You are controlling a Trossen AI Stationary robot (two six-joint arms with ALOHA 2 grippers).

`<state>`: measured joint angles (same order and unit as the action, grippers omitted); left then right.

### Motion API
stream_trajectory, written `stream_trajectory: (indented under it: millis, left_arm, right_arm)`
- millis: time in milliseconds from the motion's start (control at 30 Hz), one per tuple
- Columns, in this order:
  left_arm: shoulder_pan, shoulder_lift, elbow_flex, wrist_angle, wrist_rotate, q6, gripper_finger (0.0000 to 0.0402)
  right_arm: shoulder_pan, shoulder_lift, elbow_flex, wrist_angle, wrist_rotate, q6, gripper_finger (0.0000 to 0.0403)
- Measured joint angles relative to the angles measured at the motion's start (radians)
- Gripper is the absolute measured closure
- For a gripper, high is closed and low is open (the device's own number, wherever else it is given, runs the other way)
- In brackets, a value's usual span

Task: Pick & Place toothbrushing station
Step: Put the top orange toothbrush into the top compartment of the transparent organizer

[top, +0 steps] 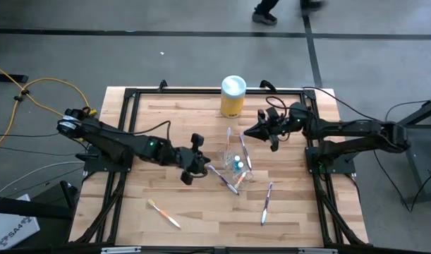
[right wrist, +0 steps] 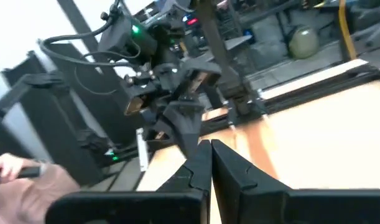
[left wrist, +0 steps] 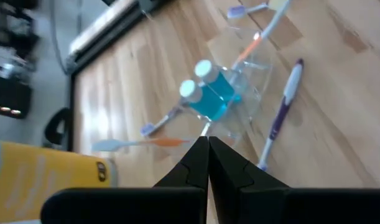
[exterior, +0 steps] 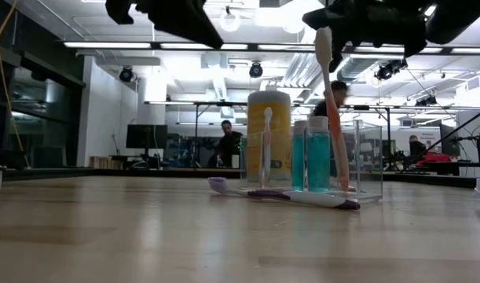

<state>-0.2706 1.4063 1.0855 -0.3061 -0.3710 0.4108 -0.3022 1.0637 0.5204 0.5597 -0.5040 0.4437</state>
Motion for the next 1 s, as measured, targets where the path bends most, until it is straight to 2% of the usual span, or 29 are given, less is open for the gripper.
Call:
stream_trajectory:
  millis: [333, 700, 833, 900, 1000]
  left_arm:
    - [0.098, 0.0, -0.003, -0.032, 0.24, -0.013, 0.04]
    - [0.143, 0.002, -0.01, -0.024, 0.459, -0.029, 0.04]
    - [0.14, 0.015, -0.01, 0.028, 0.545, -0.027, 0.04]
    - [0.135, 0.03, -0.01, 0.067, 0.571, -0.027, 0.04]
    - [0.118, 0.06, -0.01, 0.116, 0.534, -0.016, 0.0399]
  right_arm:
    - [-0.007, -0.093, 0.002, -0.226, 0.12, -0.056, 0.04]
    - [-0.005, -0.146, 0.002, -0.416, 0.135, -0.05, 0.04]
    - [-0.005, -0.146, 0.002, -0.452, 0.135, -0.05, 0.0394]
    - [-0.005, -0.147, 0.002, -0.45, 0.134, -0.05, 0.0391]
    - [-0.005, -0.15, 0.002, -0.452, 0.129, -0.051, 0.0385]
